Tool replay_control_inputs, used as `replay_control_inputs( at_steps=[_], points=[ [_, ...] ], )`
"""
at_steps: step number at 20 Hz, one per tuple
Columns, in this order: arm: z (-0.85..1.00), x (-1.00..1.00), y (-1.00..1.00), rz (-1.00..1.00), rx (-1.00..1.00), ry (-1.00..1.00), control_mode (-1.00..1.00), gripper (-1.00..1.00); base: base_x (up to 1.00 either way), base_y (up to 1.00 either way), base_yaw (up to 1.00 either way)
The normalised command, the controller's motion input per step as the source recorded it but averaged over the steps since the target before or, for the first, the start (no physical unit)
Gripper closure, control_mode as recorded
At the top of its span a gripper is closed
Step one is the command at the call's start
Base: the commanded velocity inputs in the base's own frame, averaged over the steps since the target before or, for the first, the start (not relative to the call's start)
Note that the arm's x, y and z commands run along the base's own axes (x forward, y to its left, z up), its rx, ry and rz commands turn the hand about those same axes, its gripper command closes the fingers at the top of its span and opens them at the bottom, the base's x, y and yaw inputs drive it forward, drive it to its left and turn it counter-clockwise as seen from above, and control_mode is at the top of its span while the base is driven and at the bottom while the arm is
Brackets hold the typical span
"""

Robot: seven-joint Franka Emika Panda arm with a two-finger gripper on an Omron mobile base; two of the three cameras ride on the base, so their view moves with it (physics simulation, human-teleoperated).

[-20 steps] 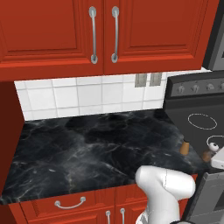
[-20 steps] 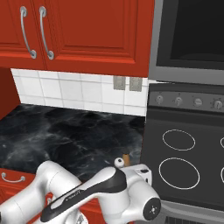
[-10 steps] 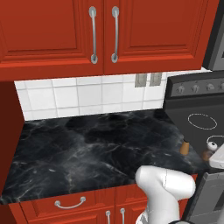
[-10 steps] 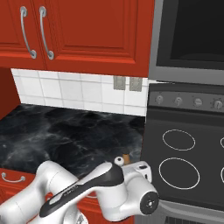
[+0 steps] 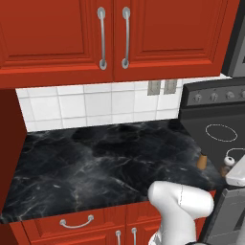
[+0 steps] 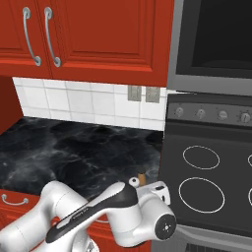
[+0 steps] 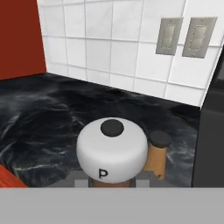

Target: Take 2 condiments from the cabinet and move them on the counter near the stove.Make sure the condiments are lined up with each other, next to each other.

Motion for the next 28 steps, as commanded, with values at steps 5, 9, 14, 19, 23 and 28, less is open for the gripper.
replay_control_inputs(
  at_steps=[5, 9, 14, 19, 23, 28],
  points=[
    [-0.01, 0.10, 0.00, 0.00, 0.00, -0.07, -1.00, 1.00, 0.00, 0.00, 0.00],
    [0.00, 0.10, 0.00, 0.00, 0.00, -0.07, -1.00, 1.00, 0.00, 0.00, 0.00],
    [-0.01, 0.10, 0.00, 0.00, 0.00, -0.03, -1.00, 1.00, 0.00, 0.00, 0.00],
    [-0.01, 0.13, 0.00, 0.00, 0.00, -0.01, -1.00, 1.00, 0.00, 0.00, 0.00],
    [-0.05, 0.10, 0.00, 0.00, 0.00, -0.01, -1.00, 1.00, 0.00, 0.00, 0.00],
    [-0.13, 0.04, 0.00, 0.00, 0.00, 0.00, -1.00, 1.00, 0.00, 0.00, 0.00]
  ],
)
